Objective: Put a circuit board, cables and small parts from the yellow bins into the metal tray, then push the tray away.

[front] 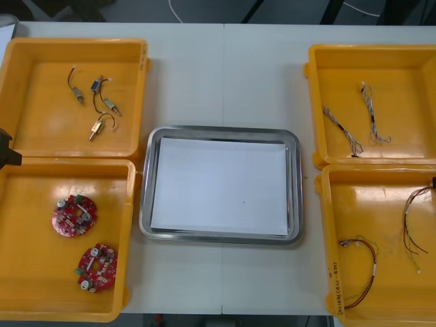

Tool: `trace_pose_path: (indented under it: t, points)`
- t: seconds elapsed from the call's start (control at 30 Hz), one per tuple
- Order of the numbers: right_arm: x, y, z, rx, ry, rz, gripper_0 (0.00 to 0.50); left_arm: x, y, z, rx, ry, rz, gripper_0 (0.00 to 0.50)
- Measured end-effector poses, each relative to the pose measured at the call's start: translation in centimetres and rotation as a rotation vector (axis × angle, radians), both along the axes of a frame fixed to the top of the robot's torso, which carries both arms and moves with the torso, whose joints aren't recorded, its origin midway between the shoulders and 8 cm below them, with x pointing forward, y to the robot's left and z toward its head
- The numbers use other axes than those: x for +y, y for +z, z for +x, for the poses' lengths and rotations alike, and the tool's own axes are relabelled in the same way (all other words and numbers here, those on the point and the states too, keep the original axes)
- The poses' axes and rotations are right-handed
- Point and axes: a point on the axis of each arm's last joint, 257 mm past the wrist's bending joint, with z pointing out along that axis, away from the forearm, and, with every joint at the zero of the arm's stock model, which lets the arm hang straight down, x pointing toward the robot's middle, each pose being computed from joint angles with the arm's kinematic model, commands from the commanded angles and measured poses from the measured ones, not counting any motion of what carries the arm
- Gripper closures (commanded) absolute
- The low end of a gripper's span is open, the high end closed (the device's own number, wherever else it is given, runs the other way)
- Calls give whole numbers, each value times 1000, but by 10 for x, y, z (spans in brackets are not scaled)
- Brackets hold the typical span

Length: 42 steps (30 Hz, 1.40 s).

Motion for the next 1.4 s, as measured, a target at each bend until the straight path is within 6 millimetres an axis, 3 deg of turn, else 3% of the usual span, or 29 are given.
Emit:
trace_pose_path:
  t: [1.4]
  points:
    - [0,0,0,0,0,0,0,0,0,0,0,0,0,0]
